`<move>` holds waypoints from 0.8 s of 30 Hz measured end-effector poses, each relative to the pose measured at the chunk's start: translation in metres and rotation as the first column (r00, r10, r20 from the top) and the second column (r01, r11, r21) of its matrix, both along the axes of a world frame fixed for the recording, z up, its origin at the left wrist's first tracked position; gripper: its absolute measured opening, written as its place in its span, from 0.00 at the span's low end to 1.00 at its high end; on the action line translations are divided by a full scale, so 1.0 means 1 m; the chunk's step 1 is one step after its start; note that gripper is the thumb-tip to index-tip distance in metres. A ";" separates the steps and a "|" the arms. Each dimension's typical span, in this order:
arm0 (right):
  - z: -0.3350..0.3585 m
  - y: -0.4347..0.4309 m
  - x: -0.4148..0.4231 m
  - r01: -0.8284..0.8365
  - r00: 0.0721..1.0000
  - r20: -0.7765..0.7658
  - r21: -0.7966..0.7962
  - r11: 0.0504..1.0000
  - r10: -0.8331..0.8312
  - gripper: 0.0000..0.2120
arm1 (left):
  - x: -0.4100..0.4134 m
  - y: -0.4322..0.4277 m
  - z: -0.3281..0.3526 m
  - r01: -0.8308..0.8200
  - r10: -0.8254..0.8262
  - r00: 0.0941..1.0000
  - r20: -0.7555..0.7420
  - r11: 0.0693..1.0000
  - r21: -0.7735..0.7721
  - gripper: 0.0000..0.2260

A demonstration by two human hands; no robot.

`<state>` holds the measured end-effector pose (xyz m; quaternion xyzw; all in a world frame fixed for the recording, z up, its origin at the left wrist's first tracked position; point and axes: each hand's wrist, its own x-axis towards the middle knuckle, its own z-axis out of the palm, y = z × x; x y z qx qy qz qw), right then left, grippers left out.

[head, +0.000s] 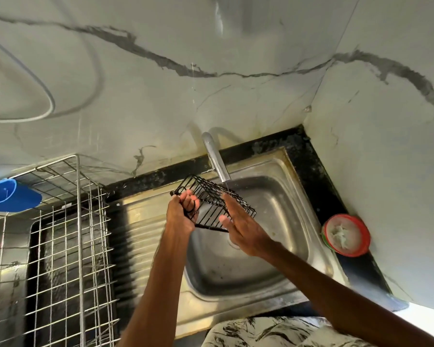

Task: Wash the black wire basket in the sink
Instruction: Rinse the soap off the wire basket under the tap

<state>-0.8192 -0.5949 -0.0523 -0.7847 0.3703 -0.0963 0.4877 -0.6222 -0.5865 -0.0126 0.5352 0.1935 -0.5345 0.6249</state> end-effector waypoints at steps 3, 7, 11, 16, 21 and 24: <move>-0.026 -0.018 -0.012 0.125 0.989 -0.092 0.150 0.981 -0.112 0.35 | 0.002 0.009 -0.003 0.029 -0.030 0.999 -0.017 0.999 -0.036 0.21; -0.011 -0.017 -0.002 0.082 0.990 -0.128 0.201 0.976 -0.057 0.34 | 0.005 0.015 -0.003 -0.018 0.015 0.999 -0.028 0.996 -0.085 0.23; 0.030 0.004 0.019 -0.094 0.995 0.049 0.084 0.992 0.090 0.32 | 0.010 0.017 -0.010 0.002 -0.001 1.000 0.031 1.000 -0.025 0.24; 0.018 -0.028 0.034 -0.100 0.990 0.107 0.061 0.993 0.093 0.29 | 0.008 0.023 -0.007 0.084 -0.084 0.996 0.006 0.996 -0.028 0.22; -0.020 -0.055 0.018 0.072 0.997 -0.006 0.296 0.953 -0.074 0.40 | -0.001 0.020 0.001 0.110 -0.108 0.992 0.061 0.993 -0.034 0.23; -0.003 -0.032 0.007 0.010 0.998 -0.067 0.203 0.979 0.004 0.41 | 0.001 0.018 -0.002 0.121 -0.121 0.987 0.102 0.993 0.006 0.25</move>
